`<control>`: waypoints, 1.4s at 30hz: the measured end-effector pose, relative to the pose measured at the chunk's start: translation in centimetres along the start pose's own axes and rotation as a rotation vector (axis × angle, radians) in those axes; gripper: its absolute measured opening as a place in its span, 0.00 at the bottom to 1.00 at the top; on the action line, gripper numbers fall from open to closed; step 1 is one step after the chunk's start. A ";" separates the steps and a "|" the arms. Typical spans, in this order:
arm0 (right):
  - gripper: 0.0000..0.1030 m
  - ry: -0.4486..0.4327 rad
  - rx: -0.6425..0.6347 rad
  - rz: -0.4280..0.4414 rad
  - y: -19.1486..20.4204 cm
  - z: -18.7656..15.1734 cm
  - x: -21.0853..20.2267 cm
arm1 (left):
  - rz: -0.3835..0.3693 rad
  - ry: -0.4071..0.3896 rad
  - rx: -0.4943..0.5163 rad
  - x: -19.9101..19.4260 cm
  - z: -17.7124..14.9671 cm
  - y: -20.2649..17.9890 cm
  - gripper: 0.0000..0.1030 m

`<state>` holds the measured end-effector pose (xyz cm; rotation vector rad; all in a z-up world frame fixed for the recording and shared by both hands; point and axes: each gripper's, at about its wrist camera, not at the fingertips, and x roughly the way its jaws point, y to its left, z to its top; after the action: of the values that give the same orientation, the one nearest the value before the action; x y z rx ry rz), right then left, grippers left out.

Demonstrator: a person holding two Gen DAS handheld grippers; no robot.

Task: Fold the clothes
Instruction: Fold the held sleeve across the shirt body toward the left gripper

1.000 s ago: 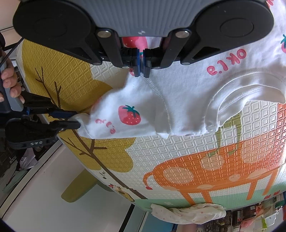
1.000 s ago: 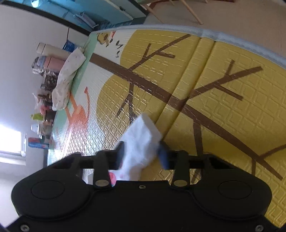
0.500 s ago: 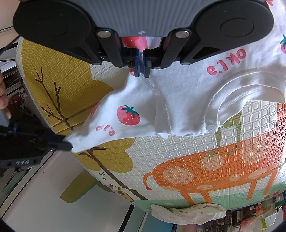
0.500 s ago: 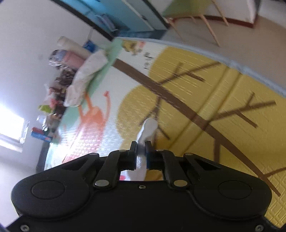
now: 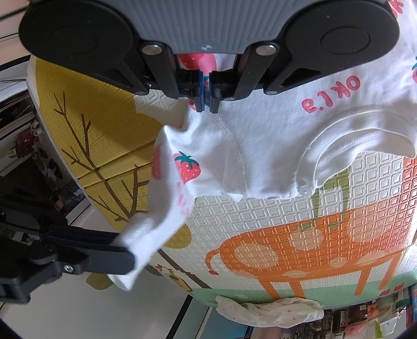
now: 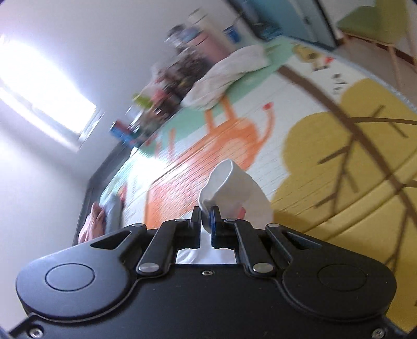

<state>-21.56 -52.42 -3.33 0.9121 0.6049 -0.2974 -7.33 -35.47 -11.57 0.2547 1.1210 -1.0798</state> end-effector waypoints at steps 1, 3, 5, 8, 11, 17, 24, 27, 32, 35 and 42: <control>0.05 0.016 -0.020 0.011 0.7 -0.2 0.3 | -0.008 -0.004 -0.011 -0.2 0.0 0.1 0.05; 0.05 0.053 -0.060 0.025 2.0 -0.7 1.0 | -0.018 -0.015 -0.028 -0.6 -0.1 0.4 0.06; 0.05 0.087 -0.097 0.040 3.2 -1.3 1.6 | -0.023 -0.029 -0.028 -1.1 -0.2 0.5 0.06; 0.05 0.122 -0.147 0.053 4.8 -2.1 2.2 | -0.031 -0.031 -0.027 -1.9 -0.4 0.8 0.06; 0.05 0.156 -0.197 0.067 6.5 -2.8 2.8 | -0.026 -0.029 -0.032 -2.8 -0.9 1.3 0.06; 0.05 0.214 -0.279 0.095 9.5 -4.2 4.1 | -0.009 -0.043 -0.084 -5.0 -2.3 3.3 0.06; 0.05 0.270 -0.349 0.135 12.9 -6.2 5.9 | 0.061 -0.083 -0.153 -8.5 -3.7 6.4 0.08; 0.05 0.303 -0.375 0.143 14.1 -7.4 7.0 | 0.100 -0.091 -0.171 -9.8 -4.3 7.6 0.08; 0.05 0.354 -0.408 0.132 15.4 -9.2 9.0 | 0.147 -0.100 -0.194 -11.4 -5.3 9.1 0.08; 0.05 0.379 -0.423 0.123 15.9 -10.2 10.2 | 0.162 -0.102 -0.205 -12.1 -6.0 9.8 0.08; 0.05 0.431 -0.490 0.091 17.2 -12.2 12.7 | 0.208 -0.103 -0.207 -13.4 -7.2 10.8 0.10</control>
<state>-7.51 -32.32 -5.48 0.5242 0.9787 0.1364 -3.32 -17.72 -7.41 0.1461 1.0791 -0.7777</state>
